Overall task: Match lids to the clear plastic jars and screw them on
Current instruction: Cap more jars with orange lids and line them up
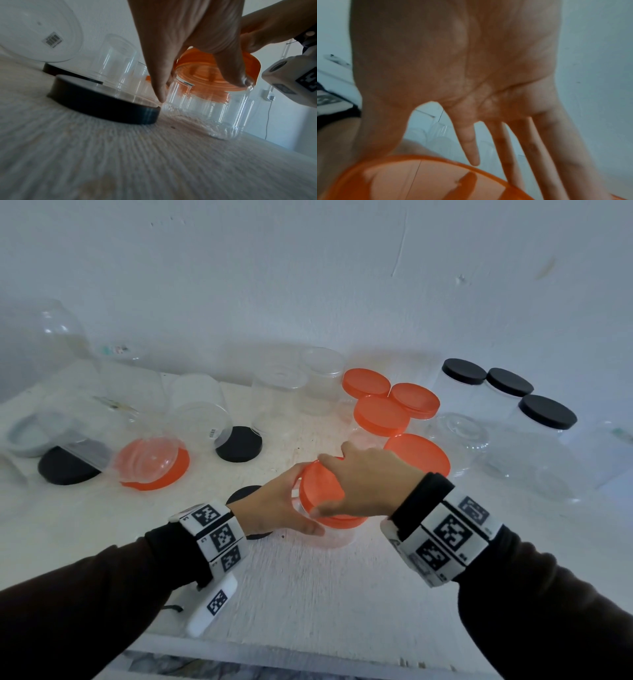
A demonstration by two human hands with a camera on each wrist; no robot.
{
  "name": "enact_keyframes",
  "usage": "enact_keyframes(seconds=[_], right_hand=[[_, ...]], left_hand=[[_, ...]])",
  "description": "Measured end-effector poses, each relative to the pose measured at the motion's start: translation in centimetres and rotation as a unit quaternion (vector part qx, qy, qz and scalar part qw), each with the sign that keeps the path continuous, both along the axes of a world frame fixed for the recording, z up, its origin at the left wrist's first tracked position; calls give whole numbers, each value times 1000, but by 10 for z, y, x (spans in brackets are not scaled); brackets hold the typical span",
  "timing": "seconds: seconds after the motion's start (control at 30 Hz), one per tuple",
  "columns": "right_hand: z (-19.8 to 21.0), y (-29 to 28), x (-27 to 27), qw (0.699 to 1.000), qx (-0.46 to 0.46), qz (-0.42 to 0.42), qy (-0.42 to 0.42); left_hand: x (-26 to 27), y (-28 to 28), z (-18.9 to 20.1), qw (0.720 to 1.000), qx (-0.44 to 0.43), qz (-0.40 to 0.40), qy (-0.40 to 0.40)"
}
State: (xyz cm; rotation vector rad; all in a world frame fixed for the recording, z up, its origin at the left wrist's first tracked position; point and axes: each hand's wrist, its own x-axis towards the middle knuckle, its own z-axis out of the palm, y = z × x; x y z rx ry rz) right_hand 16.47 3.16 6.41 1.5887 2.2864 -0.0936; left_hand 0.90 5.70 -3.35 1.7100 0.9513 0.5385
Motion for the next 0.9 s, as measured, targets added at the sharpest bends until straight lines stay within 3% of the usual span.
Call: enact_keyframes(seconds=[0.17, 0.27, 0.4, 0.57, 0.63, 0.8, 0.9], right_hand=[[10, 7, 7, 988, -127, 48, 71], [3, 4, 6, 992, -85, 24, 88], [-6, 0, 0, 1000, 21, -8, 22], [6, 4, 12, 986, -128, 35, 101], [4, 5, 13, 986, -120, 39, 105], [-6, 2, 3, 999, 13, 0, 37], [-1, 5, 10, 996, -59, 15, 65]], left_hand=[[0, 1, -1, 1000, 15, 6, -2], [0, 1, -1, 1000, 14, 2, -3], [0, 1, 2, 1000, 3, -1, 3], [1, 0, 3, 1000, 20, 7, 10], [1, 0, 3, 1000, 19, 10, 15], [0, 0, 3, 1000, 15, 2, 10], [0, 1, 3, 1000, 22, 2, 12]])
